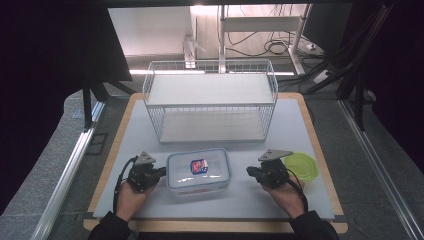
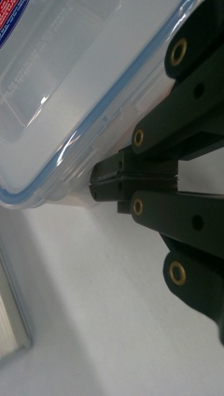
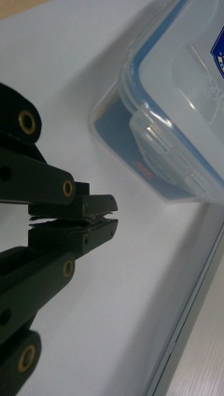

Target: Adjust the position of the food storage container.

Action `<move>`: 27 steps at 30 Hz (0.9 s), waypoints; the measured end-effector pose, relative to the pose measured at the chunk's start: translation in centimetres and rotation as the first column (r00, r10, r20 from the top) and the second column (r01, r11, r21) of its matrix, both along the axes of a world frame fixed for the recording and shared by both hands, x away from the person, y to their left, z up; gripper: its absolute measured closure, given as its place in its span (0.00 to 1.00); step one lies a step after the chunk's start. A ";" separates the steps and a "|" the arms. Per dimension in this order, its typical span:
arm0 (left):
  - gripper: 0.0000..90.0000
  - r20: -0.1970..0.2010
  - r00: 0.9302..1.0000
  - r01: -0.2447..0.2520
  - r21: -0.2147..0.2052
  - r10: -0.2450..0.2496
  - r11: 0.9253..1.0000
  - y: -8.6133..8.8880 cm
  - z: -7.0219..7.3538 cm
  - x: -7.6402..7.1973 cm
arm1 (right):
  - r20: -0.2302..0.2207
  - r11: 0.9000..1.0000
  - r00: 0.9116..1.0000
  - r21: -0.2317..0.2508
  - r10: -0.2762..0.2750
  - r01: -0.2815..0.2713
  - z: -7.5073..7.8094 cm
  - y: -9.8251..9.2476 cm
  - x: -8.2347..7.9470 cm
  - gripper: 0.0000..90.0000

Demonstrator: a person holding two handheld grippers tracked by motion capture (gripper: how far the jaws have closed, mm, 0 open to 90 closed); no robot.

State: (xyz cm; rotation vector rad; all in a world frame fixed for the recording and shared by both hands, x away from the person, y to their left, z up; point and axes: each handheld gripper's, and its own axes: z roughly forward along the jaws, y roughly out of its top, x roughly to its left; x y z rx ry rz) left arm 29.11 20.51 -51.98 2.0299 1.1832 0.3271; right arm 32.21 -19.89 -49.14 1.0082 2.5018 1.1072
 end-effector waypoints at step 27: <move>0.74 0.062 0.991 0.114 0.031 -0.116 0.993 -2.8 1.0 1.2 | 0.041 0.999 0.999 -0.005 -0.036 0.036 0.5 -1.2 -0.2 0.85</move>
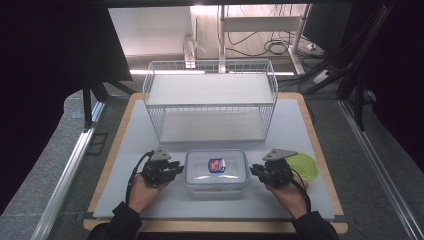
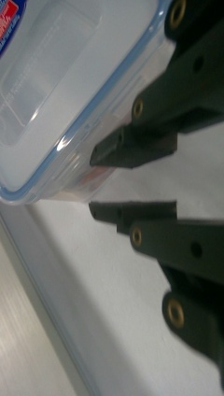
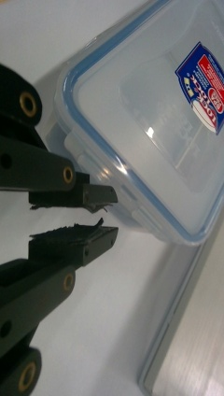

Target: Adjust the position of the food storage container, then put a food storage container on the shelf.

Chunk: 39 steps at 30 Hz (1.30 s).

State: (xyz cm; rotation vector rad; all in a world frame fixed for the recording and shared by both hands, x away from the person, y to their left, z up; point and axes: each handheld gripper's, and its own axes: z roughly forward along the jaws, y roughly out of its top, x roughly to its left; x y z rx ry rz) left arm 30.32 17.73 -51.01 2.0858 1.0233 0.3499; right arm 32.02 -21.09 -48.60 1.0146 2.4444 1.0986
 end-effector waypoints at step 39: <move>0.04 0.132 0.991 0.024 -0.029 -0.020 0.999 1.9 0.6 -3.1 | 0.045 0.993 0.999 0.117 -0.016 0.011 0.7 -1.7 -0.2 0.09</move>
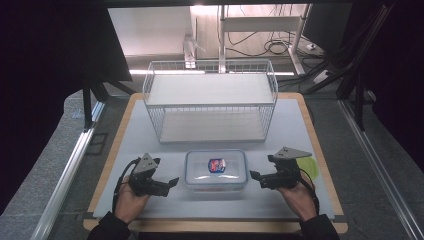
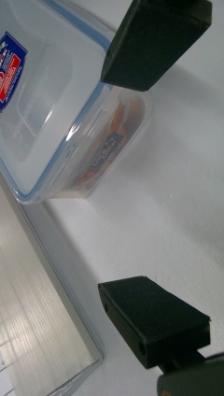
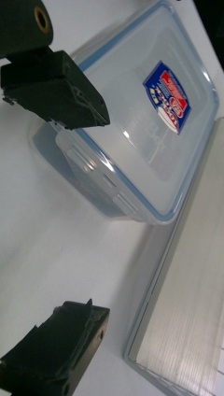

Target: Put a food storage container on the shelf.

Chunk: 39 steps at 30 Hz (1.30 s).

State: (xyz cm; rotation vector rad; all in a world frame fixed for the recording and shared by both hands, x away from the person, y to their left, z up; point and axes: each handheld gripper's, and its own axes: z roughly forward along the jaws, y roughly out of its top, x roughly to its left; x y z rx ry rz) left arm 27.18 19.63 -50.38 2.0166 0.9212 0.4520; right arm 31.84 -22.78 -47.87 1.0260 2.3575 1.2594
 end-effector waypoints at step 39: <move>0.00 -0.304 0.926 0.145 -0.263 -0.225 0.954 -4.5 -1.6 5.7 | -0.353 0.987 0.924 0.117 0.147 -0.112 -2.2 5.0 3.7 0.00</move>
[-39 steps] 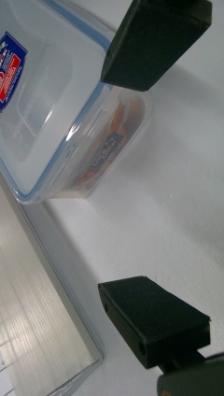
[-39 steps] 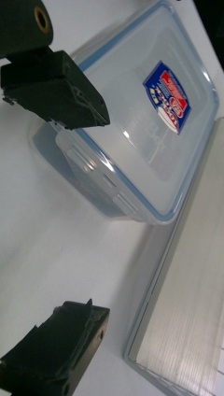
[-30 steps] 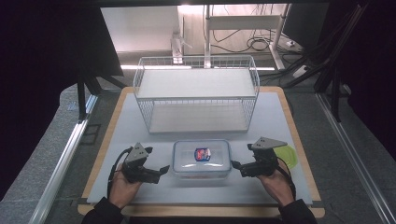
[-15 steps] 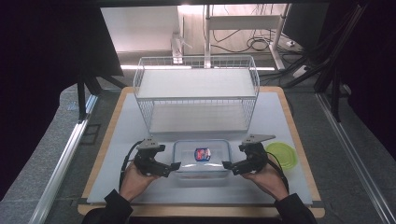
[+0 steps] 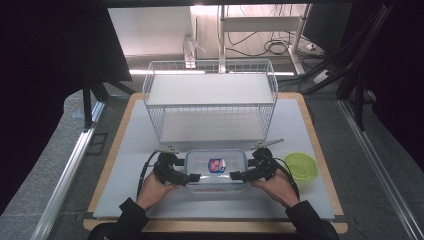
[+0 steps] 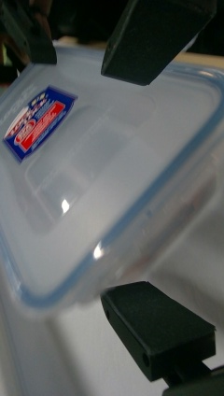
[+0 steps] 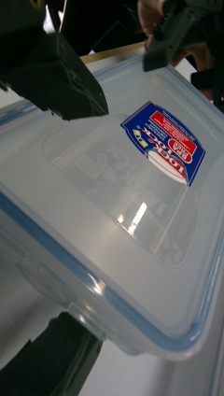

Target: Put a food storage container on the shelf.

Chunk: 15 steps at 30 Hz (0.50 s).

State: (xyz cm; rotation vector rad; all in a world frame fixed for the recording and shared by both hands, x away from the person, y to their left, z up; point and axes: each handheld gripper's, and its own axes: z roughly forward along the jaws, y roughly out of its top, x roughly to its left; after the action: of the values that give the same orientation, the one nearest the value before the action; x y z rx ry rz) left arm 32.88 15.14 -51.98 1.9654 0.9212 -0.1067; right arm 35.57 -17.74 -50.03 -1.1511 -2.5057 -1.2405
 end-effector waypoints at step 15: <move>0.24 0.043 0.999 -0.017 0.053 0.015 0.998 0.6 1.4 -3.7 | 0.023 1.000 1.000 -0.007 0.002 -0.002 1.5 -1.5 -2.3 0.30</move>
State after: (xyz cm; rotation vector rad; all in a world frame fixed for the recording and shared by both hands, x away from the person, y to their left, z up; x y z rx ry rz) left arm 29.22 15.78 -50.59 2.0019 0.9201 -0.0309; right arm 33.25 -19.27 -48.52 -1.1416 -2.5296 -1.2528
